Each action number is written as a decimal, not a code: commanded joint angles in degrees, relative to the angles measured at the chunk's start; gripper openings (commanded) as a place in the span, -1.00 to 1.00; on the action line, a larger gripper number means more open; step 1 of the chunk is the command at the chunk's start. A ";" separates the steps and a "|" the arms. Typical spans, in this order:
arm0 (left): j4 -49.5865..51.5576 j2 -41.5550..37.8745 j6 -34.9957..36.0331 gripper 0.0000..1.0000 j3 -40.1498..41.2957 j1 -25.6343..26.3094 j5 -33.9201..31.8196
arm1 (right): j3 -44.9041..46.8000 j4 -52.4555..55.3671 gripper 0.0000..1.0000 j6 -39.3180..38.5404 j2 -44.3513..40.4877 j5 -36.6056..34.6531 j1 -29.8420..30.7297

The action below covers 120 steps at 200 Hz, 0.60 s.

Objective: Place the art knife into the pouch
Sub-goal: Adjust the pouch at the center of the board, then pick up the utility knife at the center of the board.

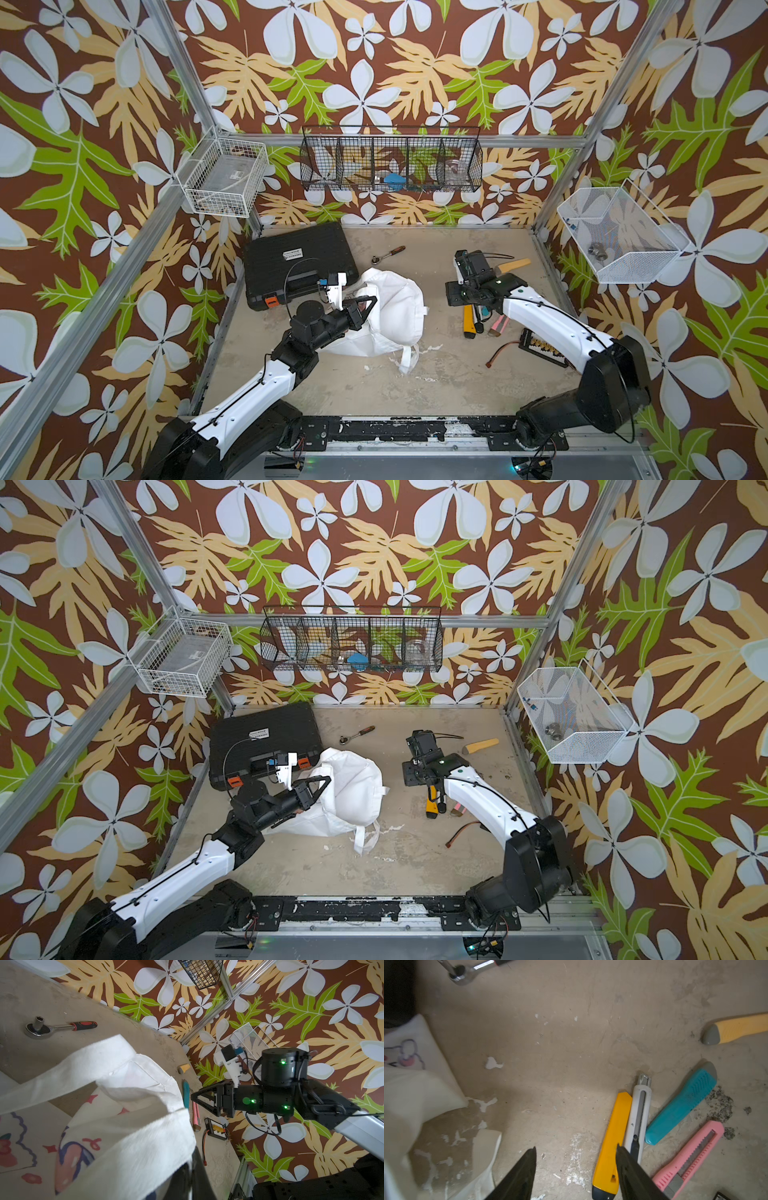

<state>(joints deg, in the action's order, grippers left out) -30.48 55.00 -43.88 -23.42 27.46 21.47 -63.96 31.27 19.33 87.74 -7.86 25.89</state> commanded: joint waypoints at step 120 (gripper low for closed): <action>-3.18 -2.31 1.05 -1.00 -0.45 0.22 0.10 | 6.60 -2.13 0.24 2.13 9.16 -5.96 -1.41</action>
<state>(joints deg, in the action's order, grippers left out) -32.36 52.93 -44.14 -23.66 27.55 21.10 -58.28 30.33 20.75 97.41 -12.40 25.15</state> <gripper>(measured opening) 0.061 0.619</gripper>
